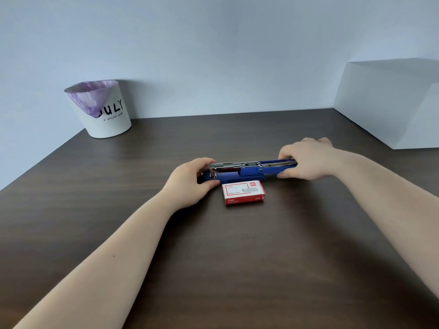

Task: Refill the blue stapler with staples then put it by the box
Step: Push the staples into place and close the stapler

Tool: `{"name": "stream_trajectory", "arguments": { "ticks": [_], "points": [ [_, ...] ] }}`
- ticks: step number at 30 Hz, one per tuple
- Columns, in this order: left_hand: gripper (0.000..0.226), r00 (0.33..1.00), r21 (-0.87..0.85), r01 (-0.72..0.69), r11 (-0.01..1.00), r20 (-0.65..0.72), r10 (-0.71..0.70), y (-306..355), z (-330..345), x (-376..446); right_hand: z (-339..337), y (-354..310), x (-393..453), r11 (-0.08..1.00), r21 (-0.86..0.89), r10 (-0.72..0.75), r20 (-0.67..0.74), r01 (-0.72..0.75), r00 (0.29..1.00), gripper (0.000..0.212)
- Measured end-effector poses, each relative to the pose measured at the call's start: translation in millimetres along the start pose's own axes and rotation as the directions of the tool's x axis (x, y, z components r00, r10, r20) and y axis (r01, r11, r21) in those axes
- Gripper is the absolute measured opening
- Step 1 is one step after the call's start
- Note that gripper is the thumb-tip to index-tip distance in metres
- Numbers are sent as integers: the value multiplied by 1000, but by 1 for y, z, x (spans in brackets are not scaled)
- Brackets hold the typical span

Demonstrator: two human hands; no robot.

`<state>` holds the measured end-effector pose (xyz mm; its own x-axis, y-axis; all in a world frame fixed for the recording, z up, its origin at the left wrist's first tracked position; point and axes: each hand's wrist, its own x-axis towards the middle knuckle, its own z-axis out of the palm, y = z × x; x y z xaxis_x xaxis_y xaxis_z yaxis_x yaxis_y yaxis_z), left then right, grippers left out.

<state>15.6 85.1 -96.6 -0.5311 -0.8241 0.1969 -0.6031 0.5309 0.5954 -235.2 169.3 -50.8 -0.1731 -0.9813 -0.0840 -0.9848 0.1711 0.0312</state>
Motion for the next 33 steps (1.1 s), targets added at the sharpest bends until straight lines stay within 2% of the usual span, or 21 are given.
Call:
{"name": "stream_trajectory", "arguments": {
  "ticks": [2,6,9,14,22,24,26,29,33],
  "points": [
    [49,1000,-1,6,1000,6,-6,1,0,0,-6,0,-2,999,48,-3,2,3,1000,29],
    [48,1000,-11,17,1000,8,-17,1,-1,1,-22,-2,-6,990,126,-35,-166,57,985,29],
    [46,1000,-27,21,999,4,-21,1,-1,1,-35,-8,-8,959,224,-102,-302,175,948,36],
    [46,1000,-34,25,999,-1,-25,2,-2,0,-42,-37,0,904,226,-241,-434,364,868,45],
    [44,1000,-65,19,998,-6,-20,1,-1,1,-31,-70,11,843,343,-258,-419,415,871,66],
    [43,1000,-71,18,997,-12,-19,1,-1,1,-23,-75,11,837,381,-255,-364,393,896,61],
    [42,1000,-58,14,998,-8,-14,0,-1,1,-12,-77,12,858,347,-286,-288,378,914,45],
    [42,1000,-54,17,998,0,-17,0,-2,0,-1,-72,12,881,294,-295,-269,370,917,23],
    [43,997,-87,50,995,-47,-54,2,-1,-1,7,-56,11,903,310,-225,-245,296,943,31]
  ]
}}
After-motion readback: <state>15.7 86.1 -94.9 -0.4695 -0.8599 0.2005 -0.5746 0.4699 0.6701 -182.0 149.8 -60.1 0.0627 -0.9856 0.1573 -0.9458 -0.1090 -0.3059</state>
